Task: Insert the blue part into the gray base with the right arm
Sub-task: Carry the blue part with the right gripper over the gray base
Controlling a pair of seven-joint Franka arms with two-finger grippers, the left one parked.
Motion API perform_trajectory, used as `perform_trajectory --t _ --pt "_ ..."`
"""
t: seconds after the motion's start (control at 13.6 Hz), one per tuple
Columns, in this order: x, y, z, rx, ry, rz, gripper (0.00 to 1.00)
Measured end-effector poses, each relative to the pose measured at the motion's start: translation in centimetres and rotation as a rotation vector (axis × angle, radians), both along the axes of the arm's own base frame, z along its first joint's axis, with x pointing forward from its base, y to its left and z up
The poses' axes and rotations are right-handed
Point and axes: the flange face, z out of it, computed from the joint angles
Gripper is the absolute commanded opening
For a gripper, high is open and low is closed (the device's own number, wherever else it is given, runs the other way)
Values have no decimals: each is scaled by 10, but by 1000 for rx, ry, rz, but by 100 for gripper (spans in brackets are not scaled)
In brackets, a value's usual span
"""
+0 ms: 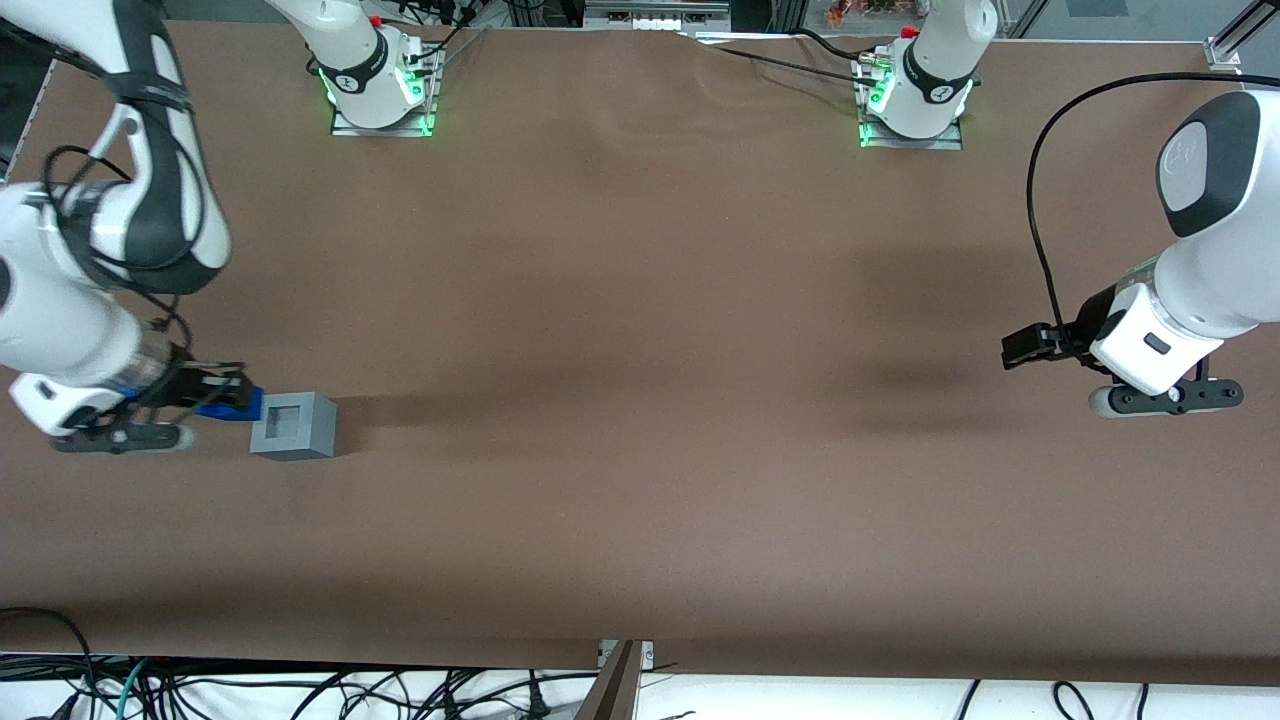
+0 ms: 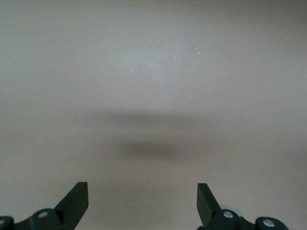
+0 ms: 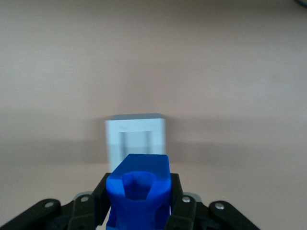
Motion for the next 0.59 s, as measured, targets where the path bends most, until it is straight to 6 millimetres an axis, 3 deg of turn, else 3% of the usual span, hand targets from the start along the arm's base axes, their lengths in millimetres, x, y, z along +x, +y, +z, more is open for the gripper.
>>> perform_trajectory --t 0.15,0.59 --pt "-1 -10 -7 11 12 -25 0" --pt "3 1 -38 49 24 -26 0"
